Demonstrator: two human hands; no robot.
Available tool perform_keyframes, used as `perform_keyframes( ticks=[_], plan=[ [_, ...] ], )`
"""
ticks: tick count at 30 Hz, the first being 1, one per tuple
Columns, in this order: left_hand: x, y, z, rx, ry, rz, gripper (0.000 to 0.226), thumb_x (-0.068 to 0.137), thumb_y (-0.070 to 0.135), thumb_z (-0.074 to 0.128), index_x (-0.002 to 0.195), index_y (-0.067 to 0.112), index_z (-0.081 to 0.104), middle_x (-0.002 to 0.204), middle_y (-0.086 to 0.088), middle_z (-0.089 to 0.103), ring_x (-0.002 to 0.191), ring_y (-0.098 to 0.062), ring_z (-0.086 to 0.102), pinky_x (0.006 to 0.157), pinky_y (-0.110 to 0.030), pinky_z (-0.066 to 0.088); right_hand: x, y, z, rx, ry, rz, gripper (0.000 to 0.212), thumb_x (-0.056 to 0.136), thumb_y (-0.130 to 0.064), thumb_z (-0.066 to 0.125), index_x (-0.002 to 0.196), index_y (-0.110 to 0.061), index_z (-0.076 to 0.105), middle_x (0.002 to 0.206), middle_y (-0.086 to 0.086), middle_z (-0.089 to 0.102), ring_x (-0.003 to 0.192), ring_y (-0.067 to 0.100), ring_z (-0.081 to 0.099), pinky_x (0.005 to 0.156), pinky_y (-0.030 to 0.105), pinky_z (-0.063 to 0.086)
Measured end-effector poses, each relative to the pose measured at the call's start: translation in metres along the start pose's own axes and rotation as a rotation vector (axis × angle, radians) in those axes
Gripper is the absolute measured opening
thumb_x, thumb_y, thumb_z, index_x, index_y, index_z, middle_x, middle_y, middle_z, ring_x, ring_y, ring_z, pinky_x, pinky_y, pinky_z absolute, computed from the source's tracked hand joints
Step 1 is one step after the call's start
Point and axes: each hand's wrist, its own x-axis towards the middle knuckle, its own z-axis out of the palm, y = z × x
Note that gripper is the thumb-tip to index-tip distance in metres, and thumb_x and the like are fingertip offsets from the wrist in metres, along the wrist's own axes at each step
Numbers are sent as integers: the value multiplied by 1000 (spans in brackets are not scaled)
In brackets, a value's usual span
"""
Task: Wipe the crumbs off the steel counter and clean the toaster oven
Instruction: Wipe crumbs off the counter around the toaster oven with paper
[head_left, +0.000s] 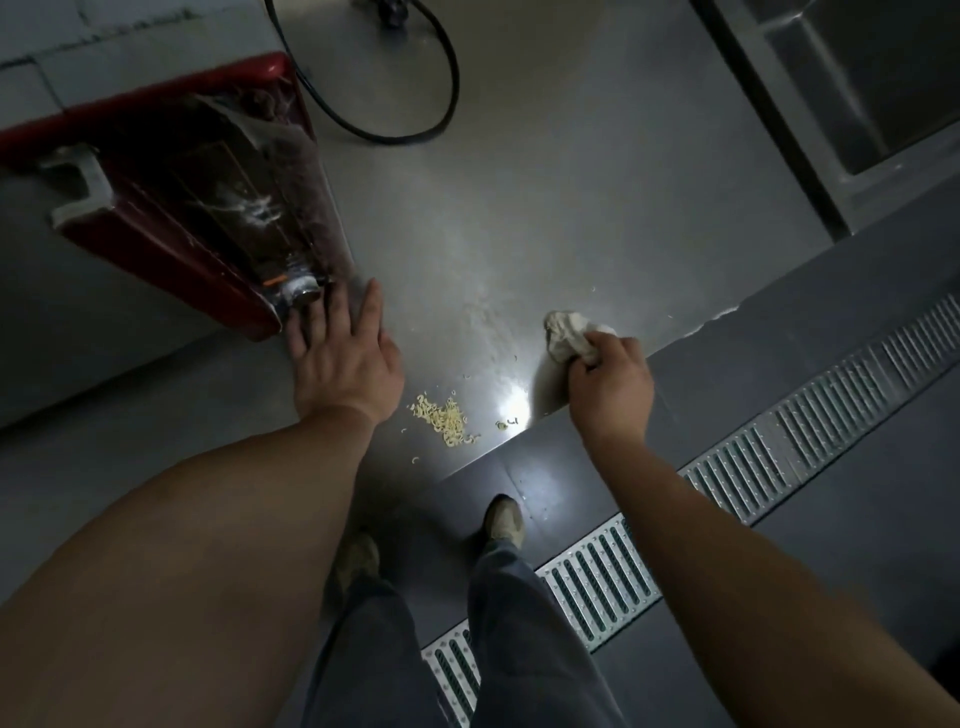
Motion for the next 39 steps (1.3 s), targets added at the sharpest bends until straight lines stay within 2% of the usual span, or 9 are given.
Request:
perform_keyframes(
  ticks=[8, 13, 18, 22, 25, 29, 32, 35, 39],
  plan=[
    [1, -8, 1, -19, -67, 33, 61, 95, 40, 36, 155, 30, 23, 162, -9, 21, 147, -30, 17, 120, -51, 5, -70, -41, 21, 50, -113, 77, 30, 80, -12, 56, 108, -12, 67, 103, 7, 56, 87, 31, 56, 65, 28, 33],
    [1, -35, -10, -29, -167, 177, 58, 100, 43, 28, 156, 37, 14, 166, -2, 3, 152, -20, 3, 123, -42, 0, -96, -68, 29, 85, -155, 115, 35, 82, -10, 50, 112, -16, 67, 106, 4, 53, 85, 32, 57, 66, 29, 33],
    [-32, -78, -23, 41, -179, 274, 58, 100, 39, 31, 156, 31, 21, 165, -6, 10, 152, -23, 7, 123, -42, 8, -117, -92, 37, 160, -246, 129, 30, 83, -13, 49, 106, -20, 68, 99, 2, 52, 84, 29, 56, 70, 28, 37],
    [-89, -128, -24, 85, -125, 248, 60, 95, 38, 30, 151, 19, 37, 159, -17, 27, 149, -30, 20, 122, -46, 13, -105, -89, 28, 194, -131, 94, 29, 87, -19, 55, 112, -20, 71, 101, 6, 58, 93, 27, 58, 70, 25, 31],
    [-120, -153, -22, 71, -85, 210, 58, 95, 37, 30, 148, 18, 44, 157, -18, 32, 148, -32, 23, 120, -50, 17, -75, -83, 19, 161, -69, 24, 32, 88, -22, 56, 117, -21, 70, 107, 10, 59, 97, 29, 59, 73, 26, 35],
    [-141, -167, -19, 78, -91, 154, 58, 97, 41, 28, 151, 22, 39, 159, -16, 27, 149, -32, 18, 119, -51, 16, -26, -74, 12, 90, -47, 10, 40, 88, -15, 53, 125, -20, 66, 118, 13, 57, 106, 33, 57, 88, 29, 41],
    [-151, -173, -16, 90, -109, 53, 59, 98, 45, 24, 154, 26, 31, 161, -15, 23, 150, -32, 15, 117, -52, 15, -12, -74, 16, 31, -103, 11, 43, 88, -12, 47, 126, -20, 65, 124, 13, 55, 109, 34, 56, 92, 30, 41],
    [-152, -173, -14, 78, -116, -10, 60, 99, 49, 21, 156, 28, 23, 163, -12, 17, 151, -30, 9, 119, -51, 12, -31, -87, 27, 26, -166, -67, 40, 88, -11, 50, 125, -16, 66, 119, 15, 56, 103, 37, 59, 87, 31, 43],
    [-153, -172, -11, 66, -92, -16, 60, 98, 48, 23, 156, 29, 24, 163, -11, 18, 151, -29, 10, 119, -50, 11, -80, -100, 43, -7, -256, -254, 34, 78, -6, 61, 110, -11, 71, 104, 16, 59, 86, 40, 62, 71, 35, 46]
  ],
)
